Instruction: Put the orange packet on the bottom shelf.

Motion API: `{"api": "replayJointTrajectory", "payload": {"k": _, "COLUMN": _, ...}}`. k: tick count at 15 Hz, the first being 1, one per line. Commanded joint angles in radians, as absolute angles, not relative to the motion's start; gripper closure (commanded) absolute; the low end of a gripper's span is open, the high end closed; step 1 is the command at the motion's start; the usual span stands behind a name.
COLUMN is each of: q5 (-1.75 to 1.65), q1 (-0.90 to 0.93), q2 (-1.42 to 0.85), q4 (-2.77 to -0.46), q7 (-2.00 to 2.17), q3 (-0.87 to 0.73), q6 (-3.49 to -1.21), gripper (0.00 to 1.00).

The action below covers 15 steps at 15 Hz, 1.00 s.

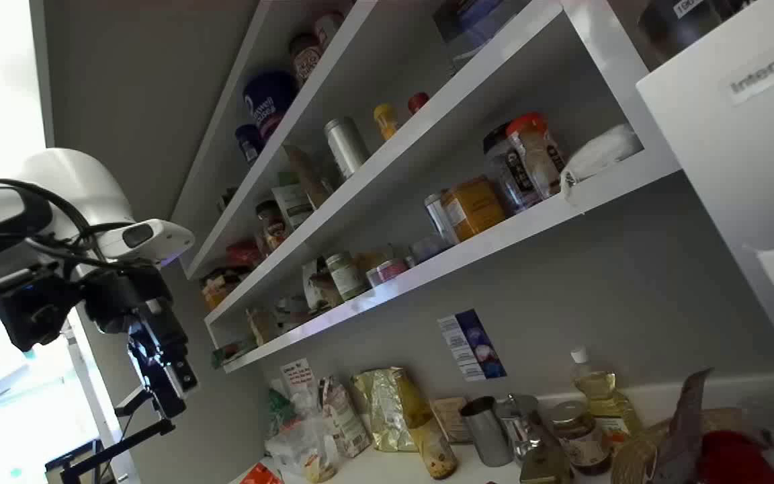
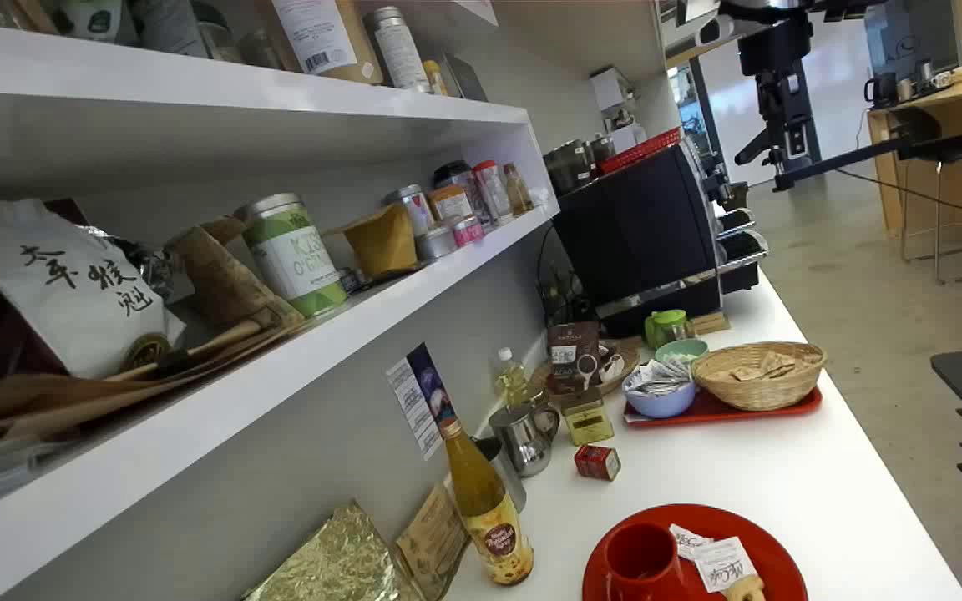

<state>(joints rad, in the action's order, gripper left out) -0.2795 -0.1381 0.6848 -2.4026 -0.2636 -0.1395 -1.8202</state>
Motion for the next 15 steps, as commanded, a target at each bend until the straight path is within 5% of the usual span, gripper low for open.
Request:
{"api": "replayJointTrajectory", "payload": {"k": 1, "q5": -0.286, "q1": -0.124, "q2": 0.685, "q4": -2.399, "q7": -0.257, "q3": -0.15, "q6": -1.815, "gripper": 0.0}}
{"api": "replayJointTrajectory", "payload": {"k": 15, "q5": -0.215, "q1": -0.029, "q2": 0.62, "q4": -2.44, "q7": -0.318, "q3": -0.146, "q6": -1.819, "gripper": 0.0}}
